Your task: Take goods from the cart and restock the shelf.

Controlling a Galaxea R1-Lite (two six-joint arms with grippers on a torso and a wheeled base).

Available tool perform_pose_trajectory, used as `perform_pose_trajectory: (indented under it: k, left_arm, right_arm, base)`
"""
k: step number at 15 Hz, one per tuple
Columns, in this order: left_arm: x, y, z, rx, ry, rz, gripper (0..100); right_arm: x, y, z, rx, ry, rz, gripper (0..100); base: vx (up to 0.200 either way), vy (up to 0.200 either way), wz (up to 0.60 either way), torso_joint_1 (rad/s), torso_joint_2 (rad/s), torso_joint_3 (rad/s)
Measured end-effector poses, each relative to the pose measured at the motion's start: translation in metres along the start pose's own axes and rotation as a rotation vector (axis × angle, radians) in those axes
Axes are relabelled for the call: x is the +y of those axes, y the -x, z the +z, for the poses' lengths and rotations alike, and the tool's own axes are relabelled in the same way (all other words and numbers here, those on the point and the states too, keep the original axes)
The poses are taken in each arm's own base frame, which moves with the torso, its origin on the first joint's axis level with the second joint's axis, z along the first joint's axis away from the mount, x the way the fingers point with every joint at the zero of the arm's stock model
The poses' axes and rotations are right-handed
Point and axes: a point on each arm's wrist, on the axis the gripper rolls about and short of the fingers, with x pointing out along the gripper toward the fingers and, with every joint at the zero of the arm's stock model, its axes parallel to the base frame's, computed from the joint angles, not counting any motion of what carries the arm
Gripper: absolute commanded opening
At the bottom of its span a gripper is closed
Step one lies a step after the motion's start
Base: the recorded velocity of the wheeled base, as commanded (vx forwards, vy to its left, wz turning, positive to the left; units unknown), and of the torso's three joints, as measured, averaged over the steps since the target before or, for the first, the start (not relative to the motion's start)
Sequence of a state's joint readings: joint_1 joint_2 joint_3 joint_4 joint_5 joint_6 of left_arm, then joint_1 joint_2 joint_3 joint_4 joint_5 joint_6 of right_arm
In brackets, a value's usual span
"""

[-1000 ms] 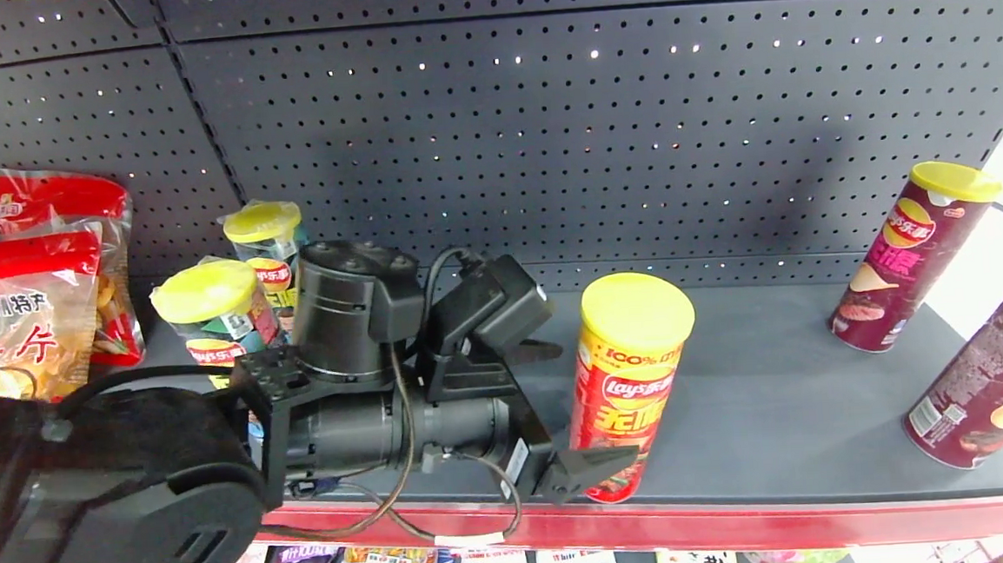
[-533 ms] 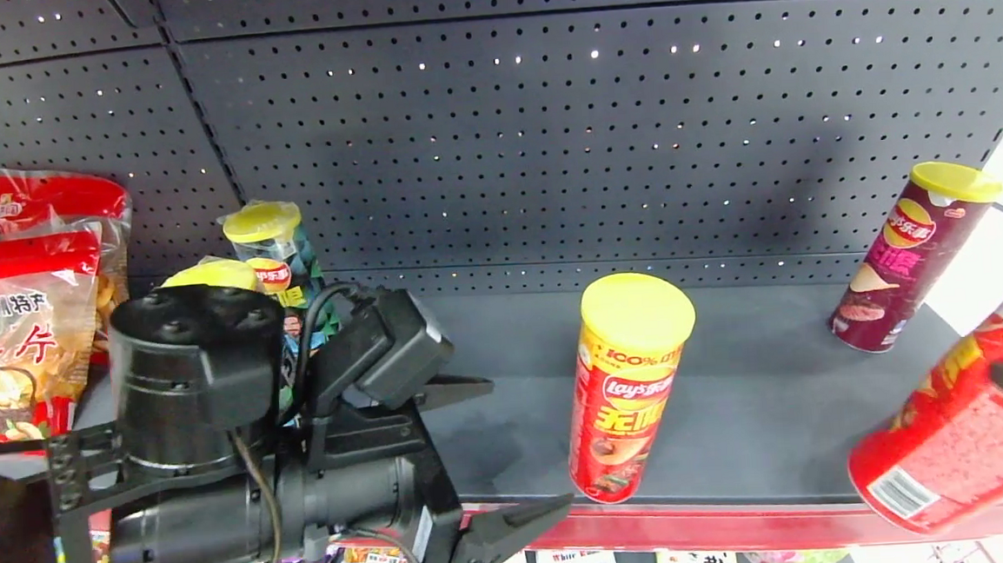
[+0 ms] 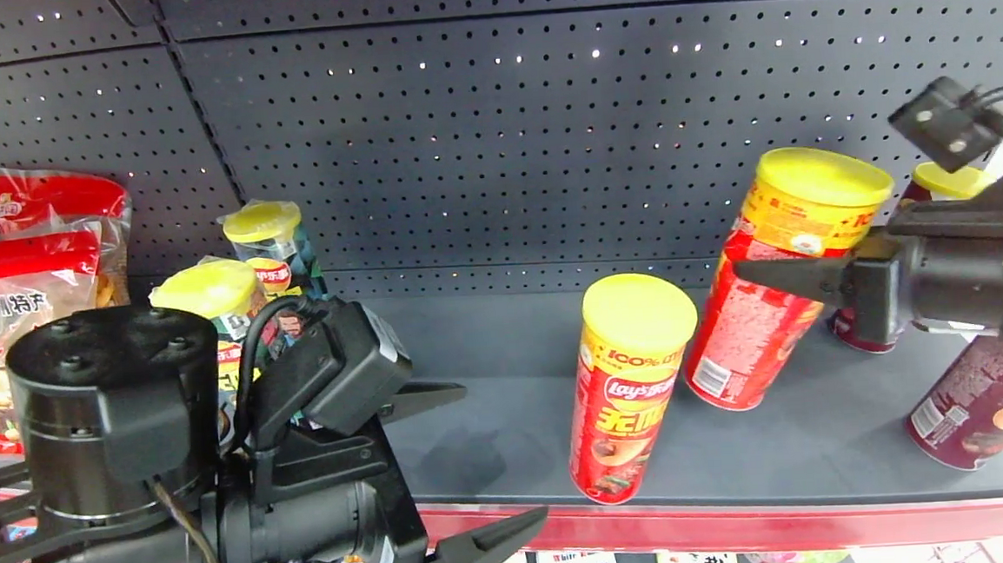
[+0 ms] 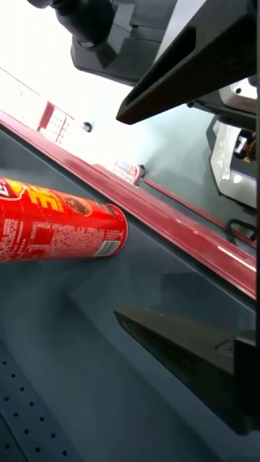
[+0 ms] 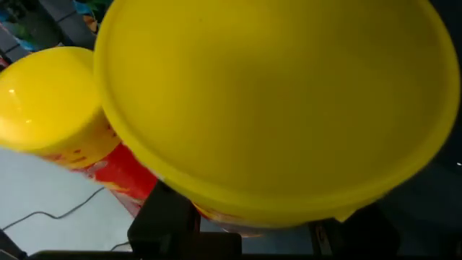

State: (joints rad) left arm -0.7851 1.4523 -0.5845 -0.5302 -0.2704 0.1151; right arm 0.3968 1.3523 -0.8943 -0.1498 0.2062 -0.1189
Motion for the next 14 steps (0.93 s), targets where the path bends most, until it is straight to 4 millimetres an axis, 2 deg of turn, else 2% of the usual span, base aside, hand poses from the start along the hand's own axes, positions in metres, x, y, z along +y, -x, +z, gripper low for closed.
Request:
perform_pose_trajectory:
  k: [8,11,14]
  left_arm:
    - [0.0,0.0,0.001,0.0,-0.001,0.023,100]
    - [0.0,-0.001,0.001,0.003,0.002,0.037,100]
    - [0.0,-0.002,0.0,0.006,0.006,0.037,100]
  right_arm:
    - [-0.009,-0.087,0.016,0.043,0.017,0.039,0]
    - [-0.004,-0.112,0.018,0.006,0.03,0.057,0]
    - [-0.001,-0.129,0.009,0.02,0.03,0.067,0]
  base:
    - [0.0,0.0,0.0,0.0,0.0,0.0]
    - [0.0,0.0,0.0,0.0,0.0,0.0]
    - [0.0,0.0,0.0,0.0,0.0,0.0]
